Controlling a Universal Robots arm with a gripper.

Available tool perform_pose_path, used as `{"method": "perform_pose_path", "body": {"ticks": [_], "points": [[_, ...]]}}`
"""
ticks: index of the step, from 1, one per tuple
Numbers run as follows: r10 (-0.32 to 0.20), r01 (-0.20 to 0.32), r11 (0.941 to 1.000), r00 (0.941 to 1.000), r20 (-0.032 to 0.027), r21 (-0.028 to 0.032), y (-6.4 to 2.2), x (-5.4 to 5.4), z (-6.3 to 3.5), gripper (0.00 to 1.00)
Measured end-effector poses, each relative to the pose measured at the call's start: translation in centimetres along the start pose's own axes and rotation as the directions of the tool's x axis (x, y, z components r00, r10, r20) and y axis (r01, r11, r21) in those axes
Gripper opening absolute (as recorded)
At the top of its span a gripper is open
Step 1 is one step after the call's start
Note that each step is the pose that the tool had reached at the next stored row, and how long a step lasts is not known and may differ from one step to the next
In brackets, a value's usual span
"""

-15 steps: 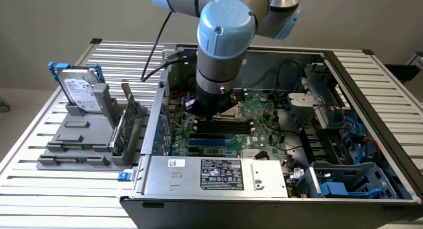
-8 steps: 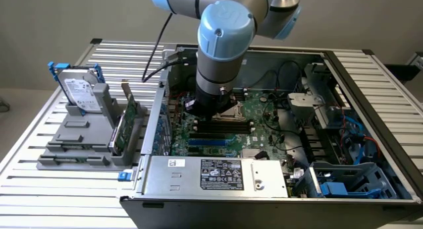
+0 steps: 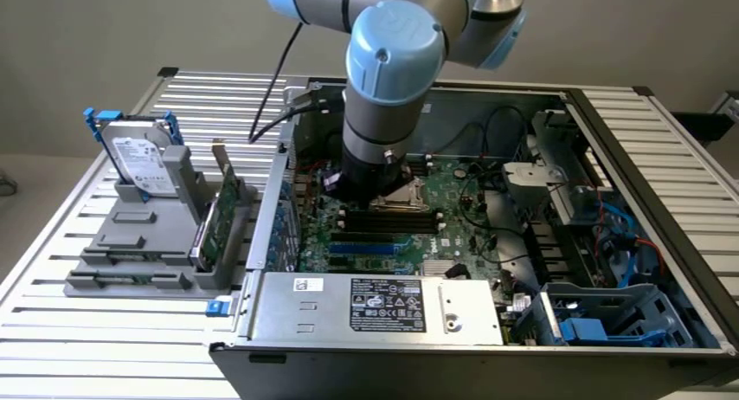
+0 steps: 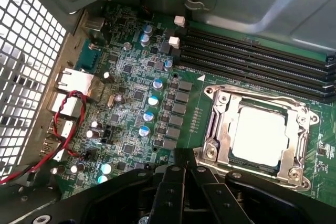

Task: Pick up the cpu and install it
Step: 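Install the second cpu locking lever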

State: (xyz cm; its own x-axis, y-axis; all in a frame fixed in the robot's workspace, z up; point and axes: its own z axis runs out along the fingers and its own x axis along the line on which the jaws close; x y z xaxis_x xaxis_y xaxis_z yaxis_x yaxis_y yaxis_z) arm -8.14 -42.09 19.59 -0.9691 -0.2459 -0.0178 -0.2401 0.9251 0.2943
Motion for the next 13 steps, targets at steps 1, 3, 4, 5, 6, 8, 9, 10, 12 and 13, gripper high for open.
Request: {"method": "perform_pose_path", "body": {"ticks": [1, 3, 4, 5, 6, 8, 9, 10, 12, 13], "points": [[0.000, 0.000, 1.0000, 1.0000, -0.0002, 0.0000, 0.10, -0.02, 0.03, 0.11], [-0.001, 0.001, 1.0000, 1.0000, -0.0005, 0.0001, 0.27, -0.07, 0.09, 0.11], [-0.002, 0.002, 1.0000, 1.0000, -0.0008, 0.0004, 0.35, -0.09, 0.12, 0.11], [-0.002, 0.002, 1.0000, 1.0000, -0.0010, 0.0008, 0.43, -0.12, 0.15, 0.11], [-0.003, 0.003, 1.0000, 1.0000, -0.0014, 0.0020, 0.52, -0.14, 0.17, 0.11], [-0.003, 0.003, 1.0000, 1.0000, -0.0024, 0.0058, 0.65, -0.17, 0.22, 0.11], [-0.003, 0.003, 1.0000, 1.0000, -0.0034, 0.0085, 0.69, -0.18, 0.23, 0.11], [-0.003, 0.003, 0.9999, 1.0000, -0.0044, 0.0117, 0.70, -0.19, 0.24, 0.11], [-0.003, 0.003, 0.9998, 1.0000, -0.0064, 0.0186, 0.76, -0.20, 0.25, 0.11], [-0.003, 0.003, 0.9998, 1.0000, -0.0074, 0.0217, 0.78, -0.21, 0.26, 0.11]]}}
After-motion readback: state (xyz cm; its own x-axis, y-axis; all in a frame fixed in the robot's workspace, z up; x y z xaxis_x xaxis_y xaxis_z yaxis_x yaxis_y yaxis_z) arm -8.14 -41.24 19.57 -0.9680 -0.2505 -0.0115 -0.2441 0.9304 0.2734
